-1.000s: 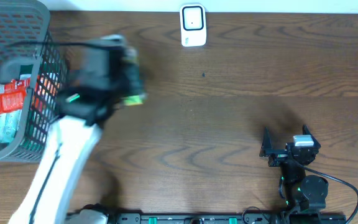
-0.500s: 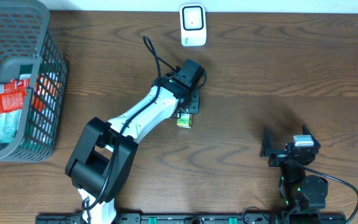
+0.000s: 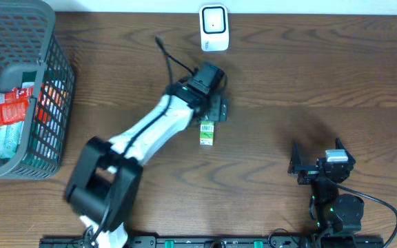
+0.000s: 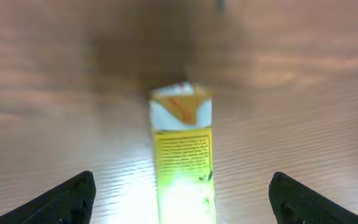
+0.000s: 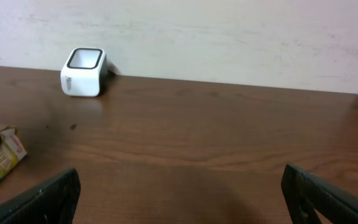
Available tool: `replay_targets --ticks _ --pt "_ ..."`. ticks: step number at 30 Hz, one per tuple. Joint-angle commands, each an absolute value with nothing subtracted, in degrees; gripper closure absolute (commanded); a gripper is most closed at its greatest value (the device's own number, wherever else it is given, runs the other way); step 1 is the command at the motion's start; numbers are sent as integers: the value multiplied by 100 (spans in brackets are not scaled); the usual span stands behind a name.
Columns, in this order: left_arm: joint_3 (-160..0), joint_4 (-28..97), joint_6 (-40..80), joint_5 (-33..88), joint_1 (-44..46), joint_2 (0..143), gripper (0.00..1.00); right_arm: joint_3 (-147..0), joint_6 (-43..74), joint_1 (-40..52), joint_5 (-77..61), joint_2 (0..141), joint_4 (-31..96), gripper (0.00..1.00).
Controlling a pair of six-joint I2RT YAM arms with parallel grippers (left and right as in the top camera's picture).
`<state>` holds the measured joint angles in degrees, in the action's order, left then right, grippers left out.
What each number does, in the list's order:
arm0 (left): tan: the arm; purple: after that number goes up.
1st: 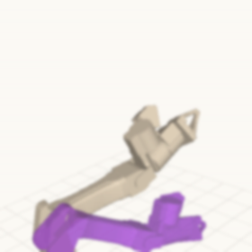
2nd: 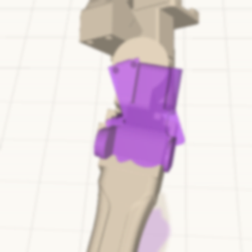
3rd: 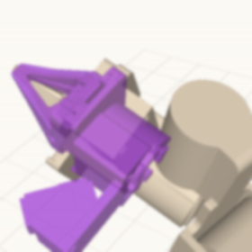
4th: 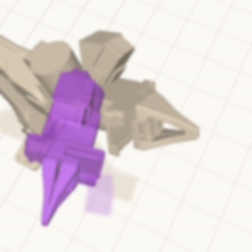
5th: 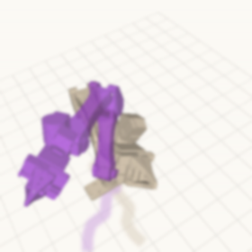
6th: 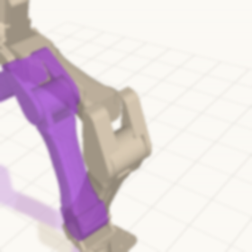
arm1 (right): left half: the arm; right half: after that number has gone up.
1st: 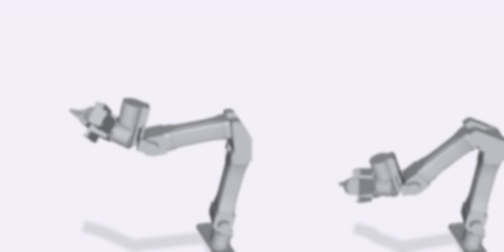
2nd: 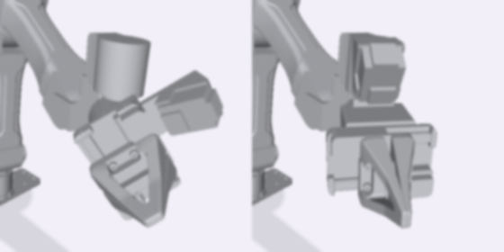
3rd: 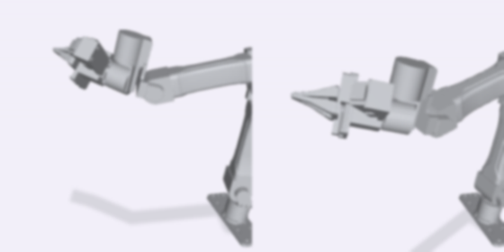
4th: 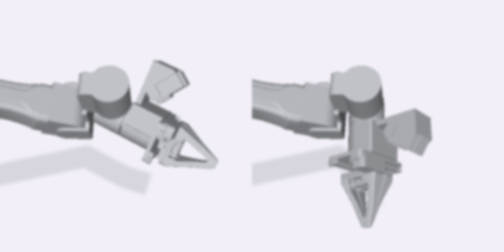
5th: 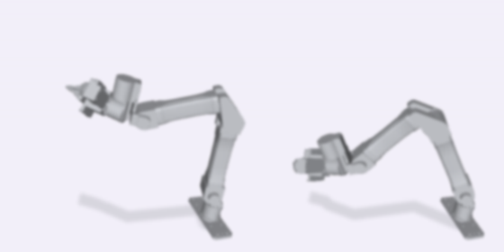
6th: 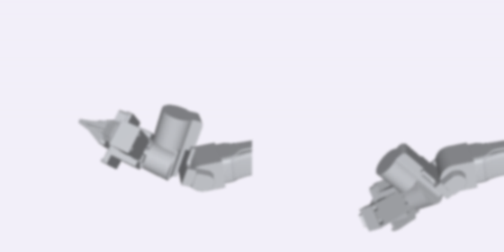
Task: Scan the item barcode
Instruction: 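Lift the carton out and set it upright on the table centre, then raise the left gripper away and reach the right gripper to the carton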
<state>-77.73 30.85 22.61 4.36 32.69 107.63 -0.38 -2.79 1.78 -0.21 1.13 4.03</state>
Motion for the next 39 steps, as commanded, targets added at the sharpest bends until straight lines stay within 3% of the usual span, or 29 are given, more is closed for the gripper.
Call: replay_targets --ticks 1,10,12,23,30,36,39 --pt "-8066 3275 2060 381 2613 9533 10 -32 -331 154 12 115 423 1" --pt "-8064 4678 1999 384 1133 8943 10 -32 -429 154 89 115 322 1" --pt "-8060 4978 1999 384 864 8947 9 -32 -8 154 -620 115 27 1" --pt "-8060 5035 2001 381 742 8947 9 -47 690 154 -1570 115 -561 1" --pt "-8060 5035 1999 384 740 8947 8 -1535 917 154 -1256 607 773 1" --pt "-8060 5035 2001 384 740 8947 8 -4066 919 154 -1120 2679 2622 1" --pt "-8060 5035 1999 384 740 8947 8 -5714 919 154 -1122 4195 4136 1"
